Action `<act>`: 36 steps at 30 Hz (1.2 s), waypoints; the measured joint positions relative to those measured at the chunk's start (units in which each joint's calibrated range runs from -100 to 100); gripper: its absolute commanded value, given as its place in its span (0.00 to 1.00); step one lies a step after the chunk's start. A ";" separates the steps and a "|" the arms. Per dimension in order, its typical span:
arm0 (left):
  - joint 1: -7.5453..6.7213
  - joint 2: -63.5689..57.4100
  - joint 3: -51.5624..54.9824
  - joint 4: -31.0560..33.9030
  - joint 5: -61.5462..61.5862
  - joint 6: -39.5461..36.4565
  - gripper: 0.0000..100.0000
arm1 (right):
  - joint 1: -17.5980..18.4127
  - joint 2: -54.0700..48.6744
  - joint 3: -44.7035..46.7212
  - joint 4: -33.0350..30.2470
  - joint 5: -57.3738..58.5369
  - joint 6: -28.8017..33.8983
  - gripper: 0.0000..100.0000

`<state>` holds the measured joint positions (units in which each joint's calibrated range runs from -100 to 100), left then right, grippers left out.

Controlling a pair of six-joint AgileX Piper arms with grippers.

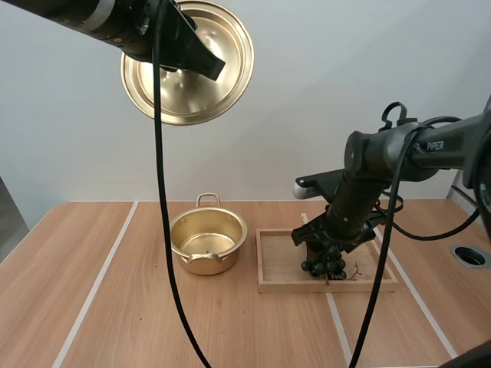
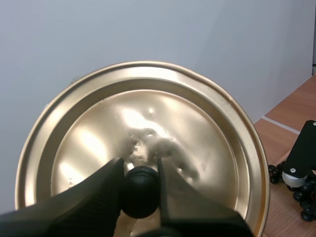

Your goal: Open the pot, put the grape inside, and close it

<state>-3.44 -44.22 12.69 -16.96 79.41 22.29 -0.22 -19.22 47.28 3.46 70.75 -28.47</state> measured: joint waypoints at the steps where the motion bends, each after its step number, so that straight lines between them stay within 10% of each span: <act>1: 0.00 0.00 0.00 0.00 0.14 0.00 0.00 | 0.00 0.60 0.00 -0.10 -0.42 0.08 1.00; 26: 0.00 0.00 0.00 -0.14 2.62 -0.25 0.00 | 0.00 15.36 0.00 -1.18 -12.24 1.08 1.00; 28: 0.00 0.00 0.00 -0.14 2.62 -0.25 0.00 | 0.00 15.70 0.00 -1.18 -12.27 1.08 0.84; 33: 0.00 0.00 0.00 -0.14 2.62 -0.25 0.00 | 0.00 15.70 0.00 -1.18 -12.43 1.17 0.05; 36: 0.00 0.00 0.00 -0.14 2.96 -0.25 0.00 | 0.00 15.70 0.00 -1.07 -12.43 1.17 0.00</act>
<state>-3.44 -44.22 12.69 -17.09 82.37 22.04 -0.22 -3.52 47.28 2.38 58.32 -27.30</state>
